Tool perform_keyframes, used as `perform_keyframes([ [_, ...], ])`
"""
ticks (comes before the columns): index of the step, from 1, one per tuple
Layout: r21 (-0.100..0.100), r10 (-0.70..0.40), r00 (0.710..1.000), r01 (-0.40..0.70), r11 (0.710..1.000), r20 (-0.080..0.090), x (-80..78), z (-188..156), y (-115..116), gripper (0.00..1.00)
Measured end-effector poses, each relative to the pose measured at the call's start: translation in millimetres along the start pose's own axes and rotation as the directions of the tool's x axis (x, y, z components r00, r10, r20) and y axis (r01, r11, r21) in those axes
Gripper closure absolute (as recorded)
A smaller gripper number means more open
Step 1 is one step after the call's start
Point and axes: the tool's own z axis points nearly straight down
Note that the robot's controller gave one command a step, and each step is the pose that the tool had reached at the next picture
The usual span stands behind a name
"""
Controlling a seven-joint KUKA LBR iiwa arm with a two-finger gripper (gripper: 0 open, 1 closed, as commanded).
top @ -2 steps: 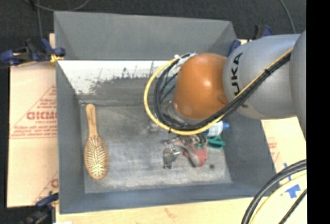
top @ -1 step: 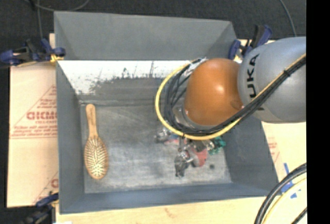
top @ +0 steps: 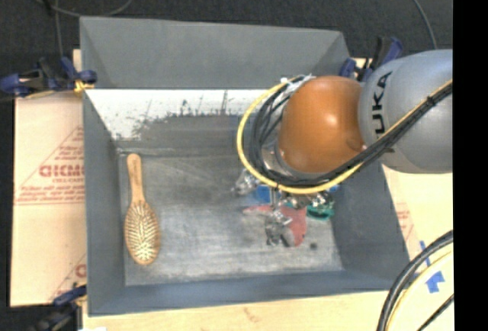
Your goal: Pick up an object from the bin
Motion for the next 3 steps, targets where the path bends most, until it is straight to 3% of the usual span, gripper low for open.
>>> perform_keyframes([
  [1,-0.011,-0.087,0.996,0.086,0.996,-0.014,14.6,31.3,-48.6,0.00],
  [2,-0.011,0.001,1.000,-0.001,1.000,-0.020,10.5,64.9,-57.7,1.00],
  [3,-0.012,0.002,1.000,-0.003,1.000,-0.020,10.3,64.9,-57.7,1.00],
])
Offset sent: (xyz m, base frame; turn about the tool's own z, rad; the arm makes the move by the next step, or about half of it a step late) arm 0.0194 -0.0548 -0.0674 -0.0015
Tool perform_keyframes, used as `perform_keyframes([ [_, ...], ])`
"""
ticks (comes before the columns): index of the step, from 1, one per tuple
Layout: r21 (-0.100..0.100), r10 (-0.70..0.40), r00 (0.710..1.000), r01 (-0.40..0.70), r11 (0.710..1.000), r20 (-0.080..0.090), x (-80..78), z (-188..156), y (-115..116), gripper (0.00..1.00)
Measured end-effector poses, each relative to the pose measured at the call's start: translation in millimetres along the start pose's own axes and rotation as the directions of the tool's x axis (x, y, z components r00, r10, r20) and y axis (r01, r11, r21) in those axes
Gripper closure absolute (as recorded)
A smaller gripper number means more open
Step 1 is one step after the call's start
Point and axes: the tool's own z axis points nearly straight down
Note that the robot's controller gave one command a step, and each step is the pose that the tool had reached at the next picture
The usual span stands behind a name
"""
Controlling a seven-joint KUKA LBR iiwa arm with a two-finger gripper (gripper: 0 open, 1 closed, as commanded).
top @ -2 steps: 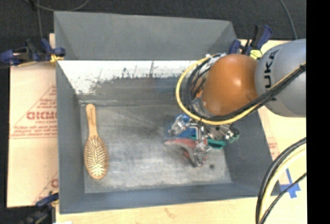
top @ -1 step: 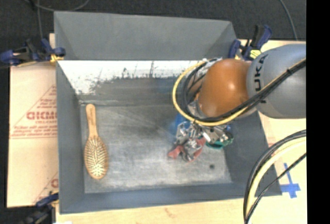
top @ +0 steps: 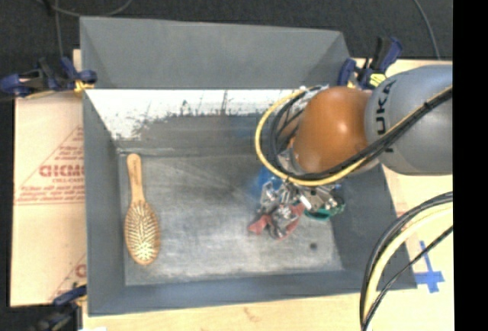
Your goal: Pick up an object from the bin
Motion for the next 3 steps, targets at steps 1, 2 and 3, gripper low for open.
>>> perform_keyframes([
  [1,0.001,0.009,1.000,-0.009,1.000,0.006,5.9,-93.1,10.1,1.00],
  [2,0.001,0.009,1.000,-0.009,1.000,0.006,5.9,-93.1,10.2,1.00],
  [3,0.005,-0.165,0.986,0.165,0.986,0.004,6.6,-87.2,13.6,1.00],
])
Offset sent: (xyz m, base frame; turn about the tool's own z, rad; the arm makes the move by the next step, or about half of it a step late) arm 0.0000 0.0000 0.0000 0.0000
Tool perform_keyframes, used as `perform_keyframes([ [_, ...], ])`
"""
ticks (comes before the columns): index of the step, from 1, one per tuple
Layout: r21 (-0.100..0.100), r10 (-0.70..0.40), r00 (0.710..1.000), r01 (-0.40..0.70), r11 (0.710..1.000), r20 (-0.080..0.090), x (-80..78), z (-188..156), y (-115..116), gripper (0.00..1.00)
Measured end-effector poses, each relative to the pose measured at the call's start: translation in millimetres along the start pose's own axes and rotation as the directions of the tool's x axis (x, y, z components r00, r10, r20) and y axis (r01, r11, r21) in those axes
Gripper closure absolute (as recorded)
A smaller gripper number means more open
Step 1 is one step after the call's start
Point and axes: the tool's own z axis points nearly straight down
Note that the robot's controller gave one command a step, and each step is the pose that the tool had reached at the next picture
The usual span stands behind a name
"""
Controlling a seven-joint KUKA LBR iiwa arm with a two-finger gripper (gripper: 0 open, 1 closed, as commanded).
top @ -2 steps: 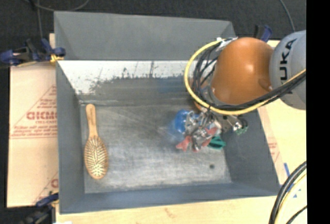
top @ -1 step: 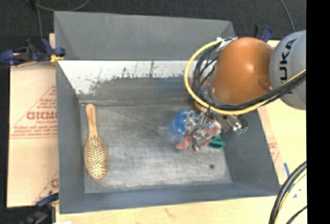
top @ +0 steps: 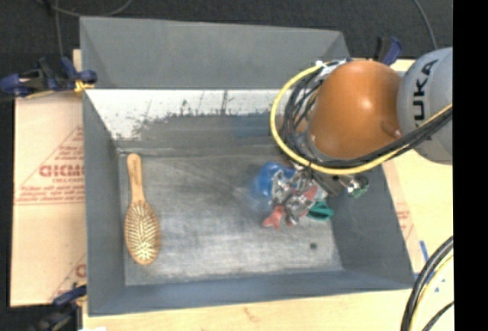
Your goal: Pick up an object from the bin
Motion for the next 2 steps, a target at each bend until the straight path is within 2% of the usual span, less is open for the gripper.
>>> perform_keyframes([
  [1,-0.003,-0.353,0.935,0.353,0.935,0.002,-7.0,-76.0,-16.6,1.00],
  [2,-0.003,-0.353,0.935,0.353,0.935,0.002,-7.0,-76.0,-16.6,1.00],
])
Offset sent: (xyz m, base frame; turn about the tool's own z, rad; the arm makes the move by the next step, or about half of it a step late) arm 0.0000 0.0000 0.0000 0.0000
